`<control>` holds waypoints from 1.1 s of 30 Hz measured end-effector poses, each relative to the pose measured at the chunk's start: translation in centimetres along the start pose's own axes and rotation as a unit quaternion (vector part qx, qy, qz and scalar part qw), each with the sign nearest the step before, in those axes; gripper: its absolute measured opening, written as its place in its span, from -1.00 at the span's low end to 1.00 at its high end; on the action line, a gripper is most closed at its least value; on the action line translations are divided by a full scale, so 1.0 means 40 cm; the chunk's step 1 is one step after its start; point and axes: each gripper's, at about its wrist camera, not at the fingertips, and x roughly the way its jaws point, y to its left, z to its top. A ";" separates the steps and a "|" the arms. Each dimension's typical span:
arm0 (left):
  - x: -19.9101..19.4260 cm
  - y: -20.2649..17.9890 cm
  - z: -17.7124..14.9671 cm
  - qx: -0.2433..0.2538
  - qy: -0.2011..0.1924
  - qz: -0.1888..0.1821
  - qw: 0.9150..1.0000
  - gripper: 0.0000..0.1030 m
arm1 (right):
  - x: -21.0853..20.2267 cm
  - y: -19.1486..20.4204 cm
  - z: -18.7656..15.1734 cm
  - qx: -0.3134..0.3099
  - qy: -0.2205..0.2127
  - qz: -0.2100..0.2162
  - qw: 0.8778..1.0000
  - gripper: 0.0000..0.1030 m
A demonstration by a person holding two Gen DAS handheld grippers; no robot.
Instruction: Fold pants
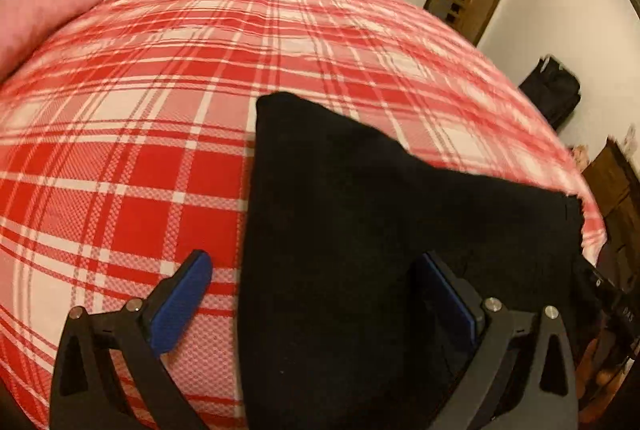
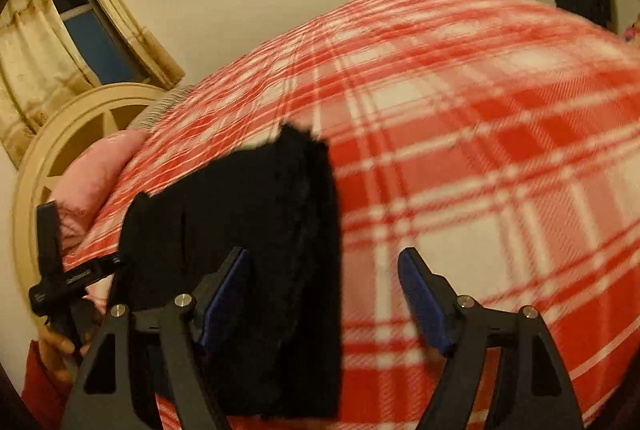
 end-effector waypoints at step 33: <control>-0.046 -0.064 -0.019 0.020 -0.006 0.049 0.999 -0.62 | -0.016 0.178 -0.060 -0.124 0.000 -0.062 0.990 -0.35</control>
